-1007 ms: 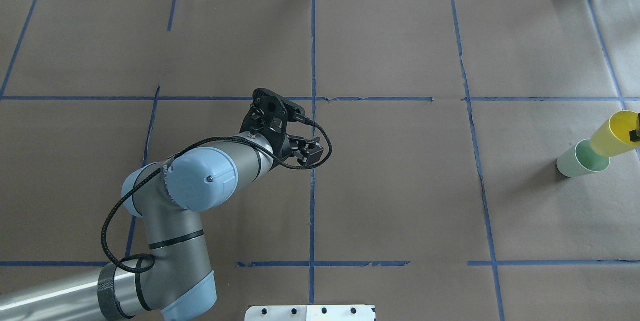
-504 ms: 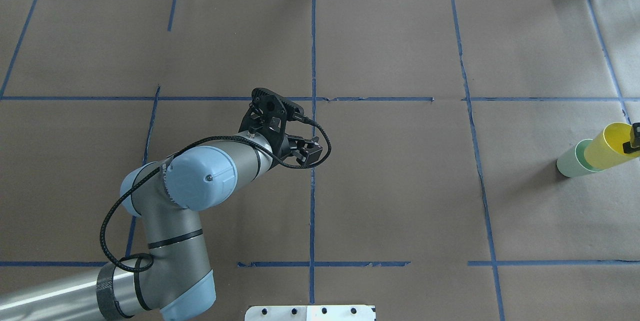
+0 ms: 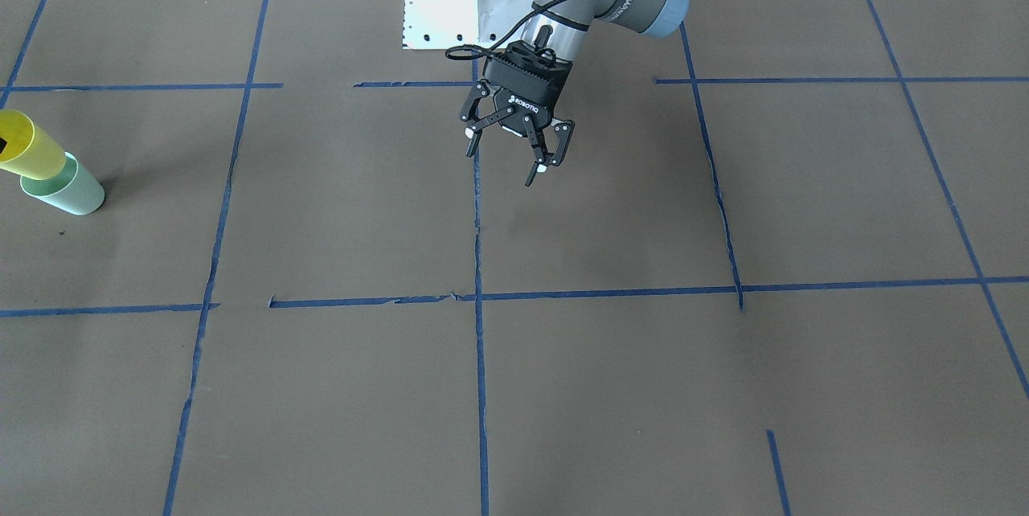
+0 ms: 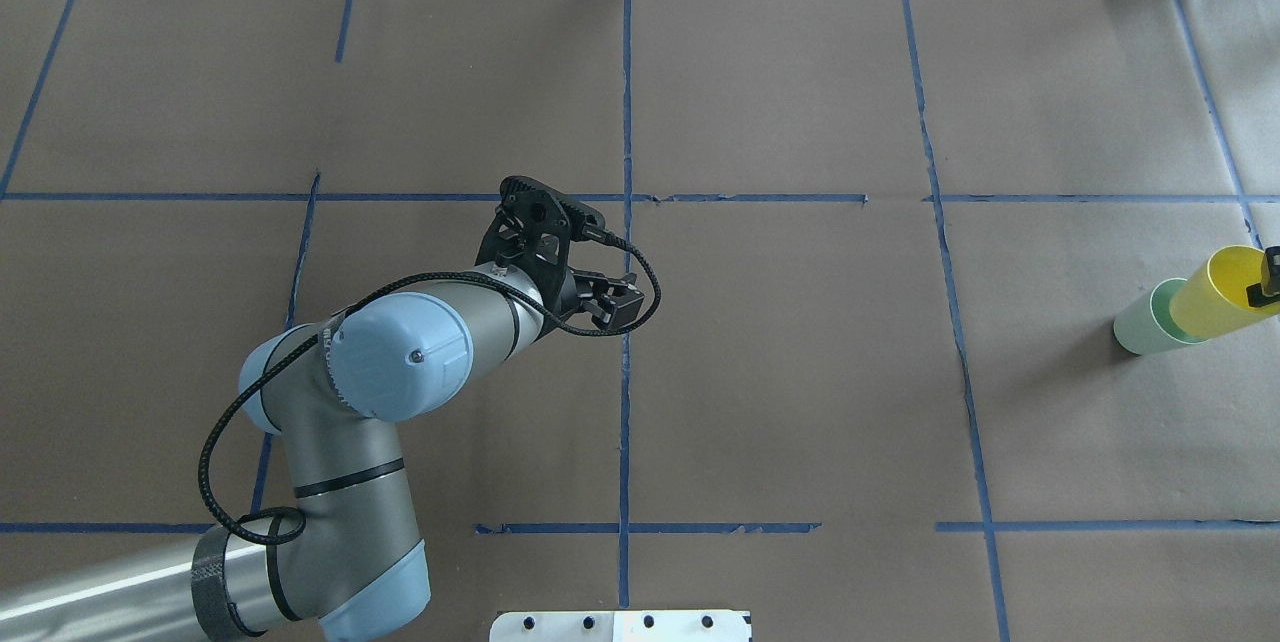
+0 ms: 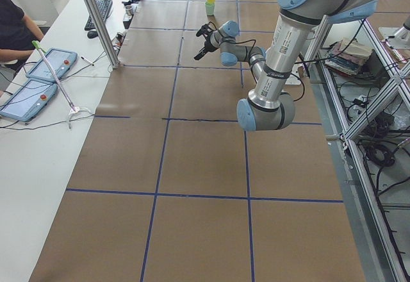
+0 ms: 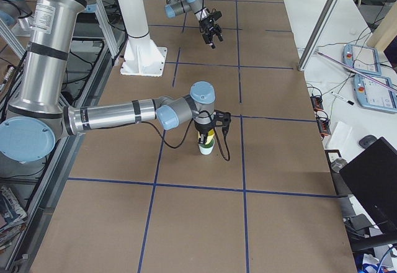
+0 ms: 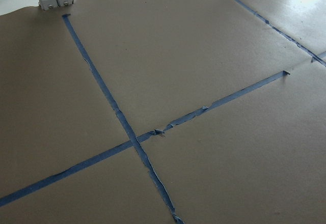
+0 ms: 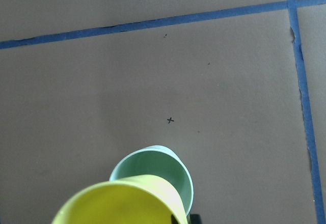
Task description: Transfer and stack yellow cup on green cup
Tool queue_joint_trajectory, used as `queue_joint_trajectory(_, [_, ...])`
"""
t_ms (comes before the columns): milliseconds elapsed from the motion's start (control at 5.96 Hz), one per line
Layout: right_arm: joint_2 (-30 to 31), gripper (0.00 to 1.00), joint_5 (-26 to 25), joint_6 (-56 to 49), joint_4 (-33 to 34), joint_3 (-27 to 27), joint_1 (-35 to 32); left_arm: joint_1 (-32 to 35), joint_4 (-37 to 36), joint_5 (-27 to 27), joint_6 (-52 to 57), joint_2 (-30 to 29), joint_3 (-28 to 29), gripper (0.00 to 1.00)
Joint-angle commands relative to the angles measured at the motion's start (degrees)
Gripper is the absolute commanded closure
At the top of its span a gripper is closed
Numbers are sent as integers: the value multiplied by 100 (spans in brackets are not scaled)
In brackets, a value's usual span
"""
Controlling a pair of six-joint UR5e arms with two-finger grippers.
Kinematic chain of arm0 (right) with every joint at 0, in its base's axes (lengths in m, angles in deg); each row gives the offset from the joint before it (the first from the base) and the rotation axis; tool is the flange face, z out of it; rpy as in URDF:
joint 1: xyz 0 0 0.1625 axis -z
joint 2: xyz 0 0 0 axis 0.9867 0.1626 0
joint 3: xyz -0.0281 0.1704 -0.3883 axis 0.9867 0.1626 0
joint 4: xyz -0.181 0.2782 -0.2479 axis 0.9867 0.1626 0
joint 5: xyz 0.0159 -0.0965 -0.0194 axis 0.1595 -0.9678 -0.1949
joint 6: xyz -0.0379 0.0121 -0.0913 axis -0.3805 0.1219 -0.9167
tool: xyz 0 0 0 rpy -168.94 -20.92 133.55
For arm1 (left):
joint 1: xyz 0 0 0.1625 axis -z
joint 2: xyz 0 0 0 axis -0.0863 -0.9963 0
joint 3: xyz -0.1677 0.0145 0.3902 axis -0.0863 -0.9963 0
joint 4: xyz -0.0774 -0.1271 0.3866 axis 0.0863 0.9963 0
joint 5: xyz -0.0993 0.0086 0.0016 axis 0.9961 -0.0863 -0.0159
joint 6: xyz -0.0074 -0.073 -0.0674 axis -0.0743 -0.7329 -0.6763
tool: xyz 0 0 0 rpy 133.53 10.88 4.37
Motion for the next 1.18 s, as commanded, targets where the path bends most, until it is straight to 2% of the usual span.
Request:
queue_joint_trajectory(0, [-36,70,-23,5,-2,50,0,0,1,0,-62,2,-2,0])
queue_joint_trajectory(168, [-36,1,-58,14,-11,59,0,0,1,0,-62,2,-2,0])
queue_joint_trajectory(504, [-27,0,-102,5,-11,86,0,157,-182,148,-62,2,-11,0])
queue_joint_trajectory(839, [-9,0,-110,14,-203,103,-104,1294,-2492,2196,33,-24,-360,0])
queue_joint_trajectory(1007, [-53,0,-119,5,-291,147,-392,1753,-3087,2798,43,89,-371,0])
